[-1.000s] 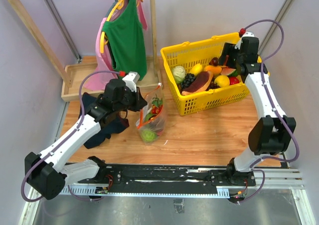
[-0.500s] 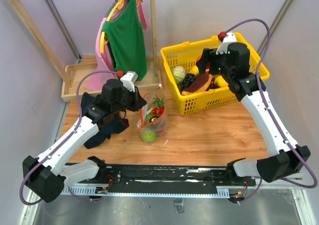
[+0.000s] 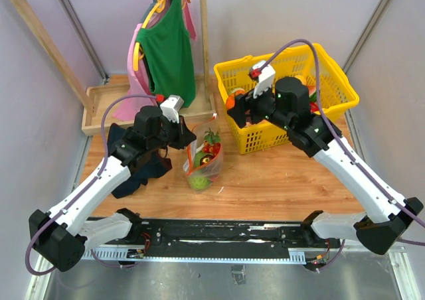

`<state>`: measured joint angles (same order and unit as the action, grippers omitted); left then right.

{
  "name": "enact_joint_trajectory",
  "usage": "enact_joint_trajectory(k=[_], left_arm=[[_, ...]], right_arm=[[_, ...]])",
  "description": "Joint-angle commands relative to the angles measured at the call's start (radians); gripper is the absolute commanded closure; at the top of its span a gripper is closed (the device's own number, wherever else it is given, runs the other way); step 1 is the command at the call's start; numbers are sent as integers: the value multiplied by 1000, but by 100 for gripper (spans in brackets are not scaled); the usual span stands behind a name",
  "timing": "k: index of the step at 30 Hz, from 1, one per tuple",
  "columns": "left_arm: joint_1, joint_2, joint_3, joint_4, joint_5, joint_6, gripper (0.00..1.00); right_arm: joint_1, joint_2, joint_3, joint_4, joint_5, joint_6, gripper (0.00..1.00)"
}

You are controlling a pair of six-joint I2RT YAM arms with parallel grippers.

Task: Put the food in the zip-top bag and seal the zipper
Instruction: Place the fake vegetable in the zipper food storage bag.

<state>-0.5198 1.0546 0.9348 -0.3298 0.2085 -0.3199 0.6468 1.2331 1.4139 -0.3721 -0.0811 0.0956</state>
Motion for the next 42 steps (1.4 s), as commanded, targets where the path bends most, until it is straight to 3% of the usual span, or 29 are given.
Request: enact_joint_trajectory(k=[1,13,21,28,42], left_arm=[[8,-25,-5,41,32,-7,99],[9,-39,-8,55,77,-17,99],[9,-39,-64,151,132,-90,100],[9,-31,-25,101,95,-66,100],[8,-45,44,5,27,5,99]], right_arm=[[109,-1,-3,33,-15,-63,46],[310,134,-23,-34,2,-103,43],[323,160,-52,-66,11,-108,38],[325,152,-95,-78,27,-107,34],[327,221,-95,-45,-115,-78,20]])
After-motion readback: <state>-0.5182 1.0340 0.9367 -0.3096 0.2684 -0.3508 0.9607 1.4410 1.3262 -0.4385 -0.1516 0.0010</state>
